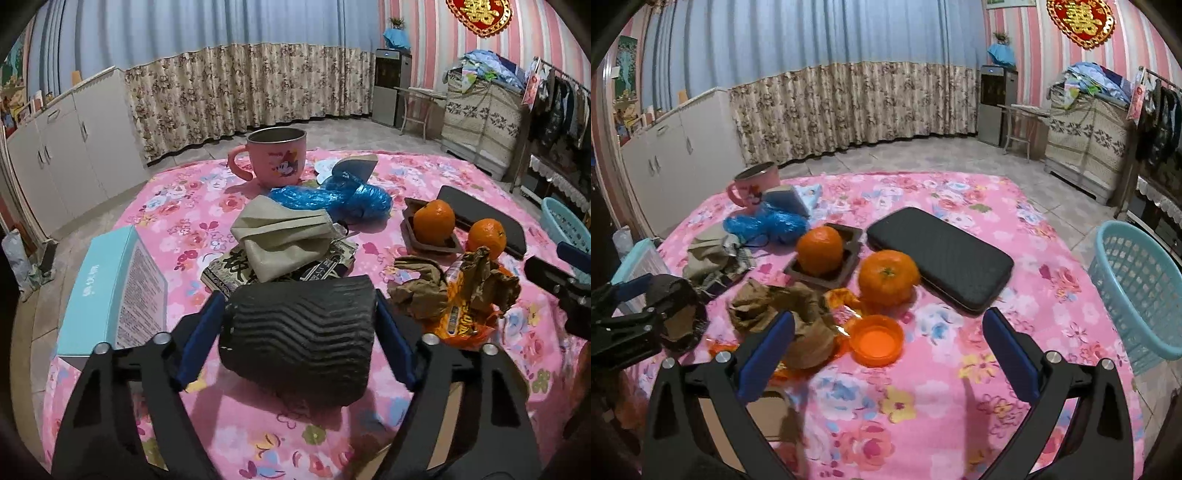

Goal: Collect trash
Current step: 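Grasp the black ribbed cylinder with the left tool while the right tool grasps the brown crumpled paper, then carry the brown paper with the right tool over the blue basket while the left tool carries the cylinder, then open the right tool to drop the paper while the left tool drops the cylinder into the basket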

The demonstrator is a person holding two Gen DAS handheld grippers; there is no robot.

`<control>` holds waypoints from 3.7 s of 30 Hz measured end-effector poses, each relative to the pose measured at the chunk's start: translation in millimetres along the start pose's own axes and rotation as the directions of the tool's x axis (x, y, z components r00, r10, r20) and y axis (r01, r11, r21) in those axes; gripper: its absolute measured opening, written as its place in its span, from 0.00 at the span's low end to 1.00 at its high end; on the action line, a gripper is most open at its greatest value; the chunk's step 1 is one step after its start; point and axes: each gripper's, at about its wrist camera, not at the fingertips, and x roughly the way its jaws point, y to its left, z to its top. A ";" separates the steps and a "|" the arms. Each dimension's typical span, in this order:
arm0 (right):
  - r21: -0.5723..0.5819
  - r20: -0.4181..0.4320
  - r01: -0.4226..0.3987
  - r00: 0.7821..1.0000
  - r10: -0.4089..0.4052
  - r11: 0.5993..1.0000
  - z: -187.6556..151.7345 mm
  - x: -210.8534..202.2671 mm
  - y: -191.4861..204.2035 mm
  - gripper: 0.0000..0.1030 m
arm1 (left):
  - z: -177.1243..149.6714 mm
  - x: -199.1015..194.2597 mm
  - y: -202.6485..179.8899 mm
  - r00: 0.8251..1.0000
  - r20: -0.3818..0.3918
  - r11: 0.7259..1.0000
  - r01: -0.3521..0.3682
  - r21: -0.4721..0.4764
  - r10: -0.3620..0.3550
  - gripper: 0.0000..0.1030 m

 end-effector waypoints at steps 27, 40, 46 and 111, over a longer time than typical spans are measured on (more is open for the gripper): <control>-0.071 0.009 -0.113 0.993 0.114 0.991 22.3 -23.8 -4.9 0.33 | 19.4 -44.1 -8.6 0.990 0.117 0.997 -0.079 0.026 0.075 0.72; 0.127 0.132 0.217 0.963 -0.233 0.968 72.6 -87.1 -209.7 0.34 | 103.4 -75.1 -137.0 0.967 0.249 0.997 0.033 0.075 -0.050 0.72; 0.220 0.083 0.376 0.912 -0.401 0.900 51.1 -79.3 -295.8 0.34 | 118.8 -54.1 -229.0 0.961 0.220 0.982 0.144 0.120 -0.168 0.72; 0.332 -0.084 0.367 0.929 -0.360 0.869 14.6 -17.0 -365.1 0.78 | 130.0 45.2 -380.5 0.968 0.094 0.954 0.210 0.212 -0.234 0.95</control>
